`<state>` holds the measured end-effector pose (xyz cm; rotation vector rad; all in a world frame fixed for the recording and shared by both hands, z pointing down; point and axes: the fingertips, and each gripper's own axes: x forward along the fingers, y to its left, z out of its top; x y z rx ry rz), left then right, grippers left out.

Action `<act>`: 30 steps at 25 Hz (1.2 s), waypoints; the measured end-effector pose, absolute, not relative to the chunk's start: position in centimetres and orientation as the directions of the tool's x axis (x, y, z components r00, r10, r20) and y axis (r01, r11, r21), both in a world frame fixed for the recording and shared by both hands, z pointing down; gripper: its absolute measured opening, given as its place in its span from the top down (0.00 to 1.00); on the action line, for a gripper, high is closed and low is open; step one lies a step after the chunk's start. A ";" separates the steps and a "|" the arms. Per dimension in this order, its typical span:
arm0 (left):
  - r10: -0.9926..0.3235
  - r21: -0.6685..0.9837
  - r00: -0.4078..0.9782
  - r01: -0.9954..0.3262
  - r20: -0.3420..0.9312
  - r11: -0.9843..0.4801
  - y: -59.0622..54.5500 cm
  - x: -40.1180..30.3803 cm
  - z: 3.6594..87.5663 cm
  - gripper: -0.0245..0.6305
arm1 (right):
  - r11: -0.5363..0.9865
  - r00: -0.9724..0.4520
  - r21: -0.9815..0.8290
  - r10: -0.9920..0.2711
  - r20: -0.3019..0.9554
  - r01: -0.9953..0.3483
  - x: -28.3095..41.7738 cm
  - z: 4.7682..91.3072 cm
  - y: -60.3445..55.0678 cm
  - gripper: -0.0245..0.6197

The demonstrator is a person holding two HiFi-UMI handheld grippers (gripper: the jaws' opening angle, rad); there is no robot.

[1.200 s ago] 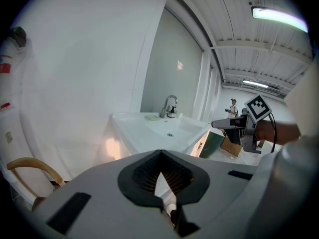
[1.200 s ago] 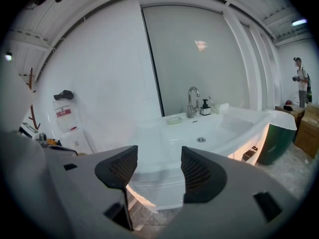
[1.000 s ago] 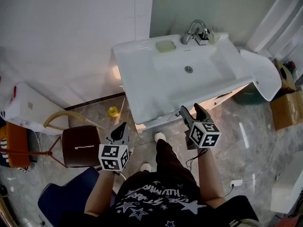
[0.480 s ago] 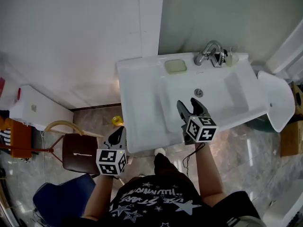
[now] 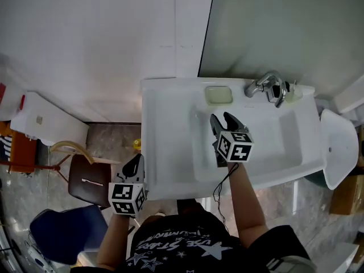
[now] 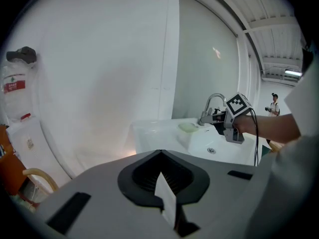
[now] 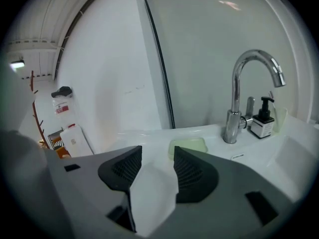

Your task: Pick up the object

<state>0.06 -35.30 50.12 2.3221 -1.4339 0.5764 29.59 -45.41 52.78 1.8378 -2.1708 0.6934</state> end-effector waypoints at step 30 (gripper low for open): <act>-0.727 0.107 0.293 -0.951 0.622 -0.291 -36.9 -0.6 54.7 0.94 | 0.098 -0.076 -0.003 -0.748 0.659 -0.995 28.5 63.0 -57.0 0.79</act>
